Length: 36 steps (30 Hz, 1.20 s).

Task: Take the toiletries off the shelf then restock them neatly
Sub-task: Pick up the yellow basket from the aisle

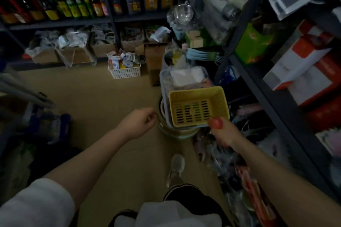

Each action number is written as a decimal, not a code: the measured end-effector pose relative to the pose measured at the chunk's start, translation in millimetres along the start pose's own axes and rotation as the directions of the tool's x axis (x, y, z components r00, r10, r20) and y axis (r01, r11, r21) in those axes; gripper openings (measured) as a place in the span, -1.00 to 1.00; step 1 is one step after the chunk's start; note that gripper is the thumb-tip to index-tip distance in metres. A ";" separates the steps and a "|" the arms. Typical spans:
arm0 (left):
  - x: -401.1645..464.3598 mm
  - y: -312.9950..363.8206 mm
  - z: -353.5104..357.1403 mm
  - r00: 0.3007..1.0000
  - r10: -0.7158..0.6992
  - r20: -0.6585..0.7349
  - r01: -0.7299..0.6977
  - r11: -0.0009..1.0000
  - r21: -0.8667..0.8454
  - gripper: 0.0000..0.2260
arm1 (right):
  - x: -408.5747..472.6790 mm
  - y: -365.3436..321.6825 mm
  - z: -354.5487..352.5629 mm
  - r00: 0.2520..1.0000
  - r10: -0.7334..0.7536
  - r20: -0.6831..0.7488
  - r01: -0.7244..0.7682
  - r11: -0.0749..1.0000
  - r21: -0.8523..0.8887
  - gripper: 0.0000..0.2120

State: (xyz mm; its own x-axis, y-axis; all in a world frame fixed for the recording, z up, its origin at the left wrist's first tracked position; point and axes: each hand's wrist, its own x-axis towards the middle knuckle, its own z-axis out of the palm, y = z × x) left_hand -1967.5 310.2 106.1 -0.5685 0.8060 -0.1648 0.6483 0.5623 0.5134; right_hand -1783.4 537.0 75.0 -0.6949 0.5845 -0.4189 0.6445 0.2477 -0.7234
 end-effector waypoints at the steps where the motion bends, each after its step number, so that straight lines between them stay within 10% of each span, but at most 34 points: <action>1: 24.4 -2.5 -2.1 1.000 -0.006 -0.004 0.006 1.000 -0.011 -0.79 | 24.9 -0.4 -2.4 1.000 0.024 -0.014 -0.023 0.998 0.052 -0.81; 12: 218.2 -59.6 42.8 0.987 -0.144 0.076 0.156 0.971 -0.182 -0.78 | 253.4 60.7 48.9 0.933 0.358 -0.030 -0.356 0.932 0.062 -0.69; 21: 316.0 -110.7 93.7 0.996 -0.051 0.075 0.075 0.925 -0.373 -0.76 | 353.6 133.9 118.1 0.624 0.753 0.210 -0.767 0.538 0.350 -0.68; 26: 328.5 -126.0 93.1 0.991 0.036 0.128 0.017 0.918 -0.396 -0.77 | 357.5 158.9 136.8 0.662 0.717 0.219 -0.738 0.574 0.355 -0.39; 36: 325.2 -93.6 13.0 0.816 0.415 0.401 -0.380 0.910 -0.169 -0.59 | 223.5 -5.3 38.4 0.881 0.436 -0.182 -0.404 0.895 0.190 -0.83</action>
State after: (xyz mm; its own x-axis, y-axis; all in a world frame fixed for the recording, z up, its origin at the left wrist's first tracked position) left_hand -2206.4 522.1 -6.5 0.0084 0.9658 -0.2591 0.7196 0.1741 0.6722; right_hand -1954.3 636.6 -35.9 -0.2733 0.7637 -0.5848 0.7969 -0.1607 -0.5823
